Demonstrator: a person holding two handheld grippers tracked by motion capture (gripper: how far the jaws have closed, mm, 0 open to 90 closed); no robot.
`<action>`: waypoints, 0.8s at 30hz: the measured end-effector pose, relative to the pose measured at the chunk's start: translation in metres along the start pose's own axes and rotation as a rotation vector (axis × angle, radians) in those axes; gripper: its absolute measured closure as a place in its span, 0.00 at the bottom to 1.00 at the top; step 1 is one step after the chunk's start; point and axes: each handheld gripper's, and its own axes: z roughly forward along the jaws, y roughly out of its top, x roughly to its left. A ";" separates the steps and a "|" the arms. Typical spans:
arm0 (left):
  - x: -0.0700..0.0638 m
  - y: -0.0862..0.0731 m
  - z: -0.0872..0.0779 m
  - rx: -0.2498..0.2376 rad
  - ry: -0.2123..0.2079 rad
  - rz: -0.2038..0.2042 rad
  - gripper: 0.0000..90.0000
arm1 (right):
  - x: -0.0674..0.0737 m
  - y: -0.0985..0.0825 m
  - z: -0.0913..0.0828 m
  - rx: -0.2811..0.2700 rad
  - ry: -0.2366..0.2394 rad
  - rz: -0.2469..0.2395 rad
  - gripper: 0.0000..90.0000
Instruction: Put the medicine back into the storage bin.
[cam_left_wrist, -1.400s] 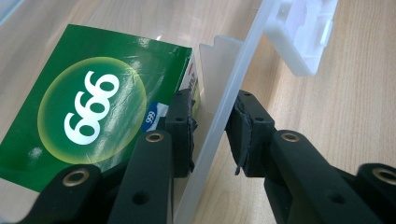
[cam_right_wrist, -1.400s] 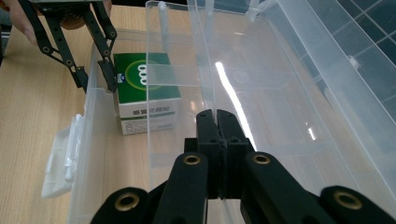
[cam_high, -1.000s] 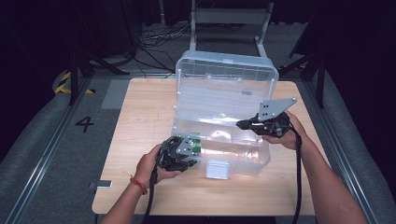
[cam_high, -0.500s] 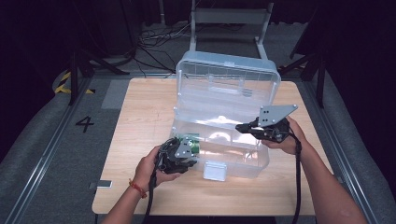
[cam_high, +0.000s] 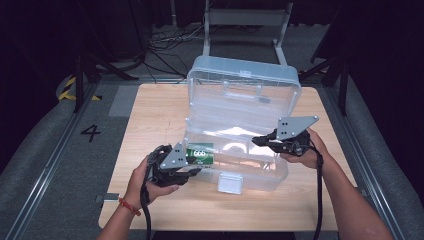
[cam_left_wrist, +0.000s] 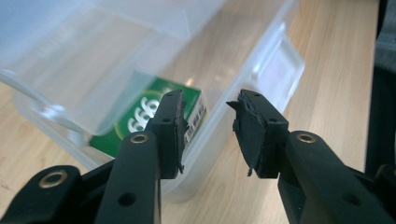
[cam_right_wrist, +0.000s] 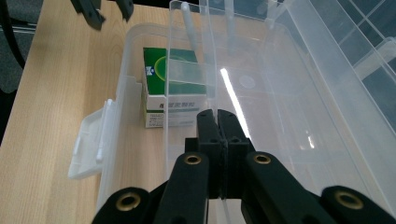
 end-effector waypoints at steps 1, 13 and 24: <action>0.001 0.002 -0.003 -0.008 0.004 -0.001 0.68 | 0.000 0.000 0.000 0.001 -0.004 0.000 1.00; 0.028 0.029 -0.018 -0.090 0.038 -0.053 0.71 | 0.003 -0.001 -0.002 0.002 -0.007 -0.002 1.00; 0.056 0.059 -0.018 -0.097 0.096 -0.032 0.70 | 0.007 -0.004 -0.002 -0.003 0.005 -0.001 1.00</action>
